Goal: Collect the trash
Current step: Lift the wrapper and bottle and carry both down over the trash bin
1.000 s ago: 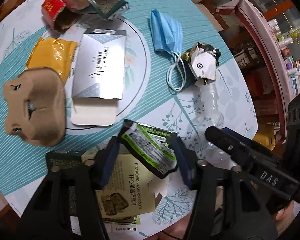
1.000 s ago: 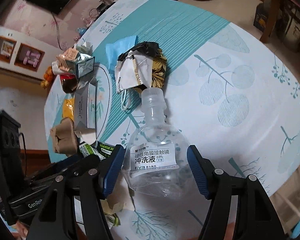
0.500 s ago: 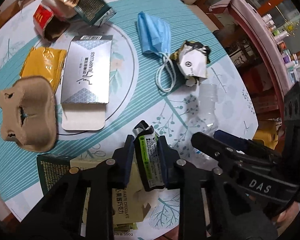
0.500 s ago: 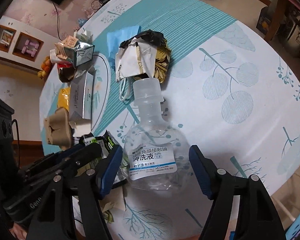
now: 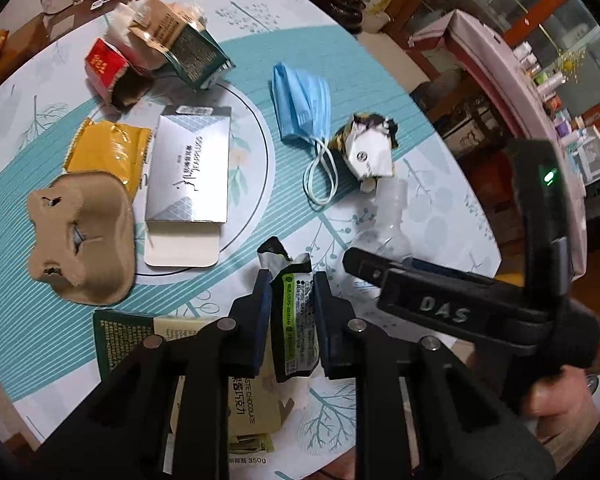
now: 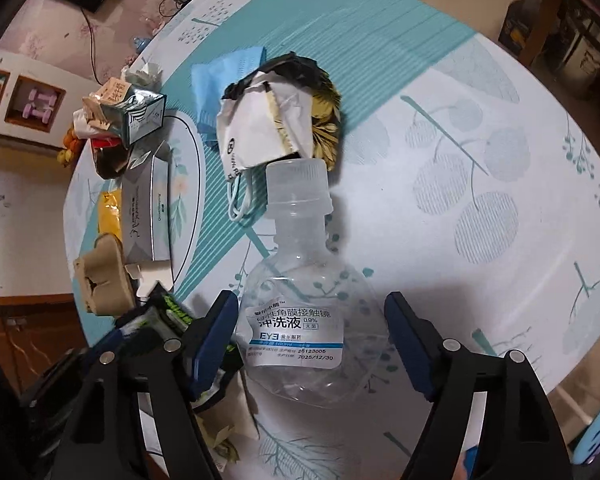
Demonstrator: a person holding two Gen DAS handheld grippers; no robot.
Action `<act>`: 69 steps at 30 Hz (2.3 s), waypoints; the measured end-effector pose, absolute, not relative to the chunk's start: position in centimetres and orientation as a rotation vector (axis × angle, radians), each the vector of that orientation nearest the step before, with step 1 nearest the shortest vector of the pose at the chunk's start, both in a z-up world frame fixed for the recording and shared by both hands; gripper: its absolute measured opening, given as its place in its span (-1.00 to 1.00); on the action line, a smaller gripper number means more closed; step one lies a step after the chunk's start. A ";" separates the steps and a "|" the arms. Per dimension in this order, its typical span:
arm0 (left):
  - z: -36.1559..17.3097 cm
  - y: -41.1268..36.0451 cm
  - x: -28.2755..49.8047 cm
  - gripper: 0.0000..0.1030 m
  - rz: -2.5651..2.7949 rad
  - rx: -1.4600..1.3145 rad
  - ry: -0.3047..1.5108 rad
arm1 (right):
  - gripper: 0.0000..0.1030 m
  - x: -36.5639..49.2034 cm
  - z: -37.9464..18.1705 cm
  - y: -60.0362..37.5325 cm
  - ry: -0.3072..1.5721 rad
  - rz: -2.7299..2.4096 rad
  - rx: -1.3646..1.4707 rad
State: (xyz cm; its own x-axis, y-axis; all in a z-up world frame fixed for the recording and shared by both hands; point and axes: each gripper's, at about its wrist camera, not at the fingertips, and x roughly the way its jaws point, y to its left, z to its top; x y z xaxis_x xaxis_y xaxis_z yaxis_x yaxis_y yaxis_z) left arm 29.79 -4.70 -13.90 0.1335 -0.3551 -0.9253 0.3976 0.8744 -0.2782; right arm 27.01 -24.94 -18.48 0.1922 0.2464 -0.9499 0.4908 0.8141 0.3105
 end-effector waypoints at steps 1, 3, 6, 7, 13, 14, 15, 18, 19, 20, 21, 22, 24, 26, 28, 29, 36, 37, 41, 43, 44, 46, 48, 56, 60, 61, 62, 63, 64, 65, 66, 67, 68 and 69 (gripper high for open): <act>-13.5 -4.4 29.8 -0.67 -0.548 0.026 1.325 | 0.45 26.9 -18.4 -24.9 1.392 -0.188 0.650; -12.7 -3.7 29.8 -0.67 -0.547 0.005 1.310 | 0.44 26.7 -18.4 -24.9 1.389 -0.181 0.660; -11.4 -3.1 29.7 -0.67 -0.540 -0.023 1.293 | 0.44 25.8 -17.8 -24.8 1.382 -0.158 0.671; -10.9 -2.9 29.5 -0.67 -0.540 -0.031 1.287 | 0.44 25.5 -17.6 -24.7 1.379 -0.151 0.672; -8.2 -2.5 27.4 -0.67 -0.555 -0.040 1.247 | 0.44 22.9 -15.2 -24.7 1.354 -0.098 0.683; -7.8 -2.7 26.9 -0.67 -0.557 -0.038 1.241 | 0.16 22.3 -14.7 -24.8 1.346 -0.088 0.682; -7.4 -2.7 26.4 -0.67 -0.559 -0.037 1.234 | -0.53 21.9 -14.5 -24.8 1.360 -0.058 0.695; -6.4 -2.9 24.2 -0.67 -0.547 -0.035 1.216 | -0.92 20.4 -14.6 -25.3 1.385 -0.025 0.760; -6.5 -3.0 23.6 -0.67 -0.538 -0.032 1.212 | -0.92 20.1 -14.7 -25.2 1.395 -0.027 0.729; -6.6 -3.1 23.0 -0.67 -0.525 -0.030 1.212 | -0.92 19.9 -14.8 -25.3 1.394 -0.016 0.726; -6.7 -3.1 22.4 -0.67 -0.510 -0.032 1.216 | -0.92 19.7 -15.1 -25.4 1.393 0.006 0.741; -6.8 -3.1 21.7 -0.67 -0.493 -0.039 1.218 | -0.92 19.5 -15.5 -25.5 1.400 0.027 0.770; -6.8 -2.8 20.5 -0.67 -0.463 -0.054 1.210 | -0.91 19.3 -15.7 -25.8 1.390 0.055 0.793; -6.6 -2.3 19.5 -0.67 -0.431 -0.069 1.206 | -0.89 19.3 -15.1 -25.5 1.373 0.094 0.777; -6.4 -1.7 18.8 -0.67 -0.410 -0.080 1.199 | -0.76 19.6 -14.4 -25.2 1.357 0.120 0.761; -6.3 -1.5 18.8 -0.67 -0.399 -0.079 1.195 | -0.54 19.7 -14.1 -25.2 1.347 0.121 0.753; -5.3 1.2 20.2 -0.67 -0.347 -0.127 1.170 | -0.07 22.3 -13.7 -24.9 1.312 0.102 0.722; -5.4 1.5 20.6 -0.67 -0.345 -0.134 1.174 | -0.01 22.9 -13.8 -24.8 1.316 0.102 0.707; -6.3 2.6 22.5 -0.67 -0.342 -0.148 1.196 | 0.43 25.2 -15.1 -24.2 1.322 0.088 0.688; -6.9 3.0 23.3 -0.67 -0.341 -0.150 1.207 | 0.43 26.2 -16.1 -23.9 1.338 0.076 0.684; -7.2 3.2 23.8 -0.67 -0.343 -0.151 1.214 | 0.43 26.6 -16.7 -23.8 1.349 0.072 0.687; -7.7 3.6 24.5 -0.67 -0.345 -0.151 1.224 | 0.47 27.4 -17.9 -23.5 1.362 0.067 0.707; -8.3 4.0 25.2 -0.67 -0.348 -0.152 1.234 | 0.48 27.8 -18.7 -23.2 1.369 0.083 0.738; -9.8 5.1 27.3 -0.67 -0.354 -0.176 1.262 | -0.01 28.2 -18.7 -21.4 1.363 0.132 0.744; -9.9 4.8 27.3 -0.67 -0.364 -0.168 1.264 | -0.16 27.6 -17.3 -20.9 1.323 0.140 0.710; -9.8 4.6 27.2 -0.67 -0.367 -0.169 1.264 | -0.17 27.3 -16.8 -20.9 1.311 0.144 0.702; -9.7 4.4 27.0 -0.67 -0.371 -0.169 1.263 | -0.18 27.0 -16.3 -20.9 1.302 0.151 0.696; -9.6 4.1 26.8 -0.67 -0.375 -0.167 1.259 | -0.19 26.7 -15.9 -21.0 1.294 0.156 0.692; -9.4 3.9 26.6 -0.67 -0.377 -0.165 1.256 | -0.19 26.2 -15.3 -21.0 1.281 0.166 0.689; -9.2 3.8 26.4 -0.67 -0.380 -0.164 1.252 | -0.19 25.7 -14.6 -21.2 1.269 0.174 0.687; -9.0 3.5 26.1 -0.67 -0.384 -0.163 1.247 | -0.19 25.1 -14.0 -21.4 1.259 0.181 0.686; -8.6 3.1 25.7 -0.67 -0.388 -0.162 1.240 | -0.20 24.6 -13.5 -21.6 1.251 0.187 0.687; -8.2 2.8 25.1 -0.67 -0.390 -0.162 1.232 | -0.20 23.8 -12.7 -21.8 1.239 0.195 0.688; -7.8 2.4 24.5 -0.67 -0.395 -0.163 1.225 | -0.20 23.0 -12.0 -22.1 1.228 0.204 0.686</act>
State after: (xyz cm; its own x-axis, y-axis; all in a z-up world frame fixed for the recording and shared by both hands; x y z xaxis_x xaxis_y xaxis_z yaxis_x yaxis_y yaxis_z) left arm 24.53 2.43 -7.77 0.2820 -0.3797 -0.8811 0.2061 0.9209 -0.3309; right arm 23.05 -22.07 -11.96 0.3468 0.4970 -0.7955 0.2128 0.7843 0.5828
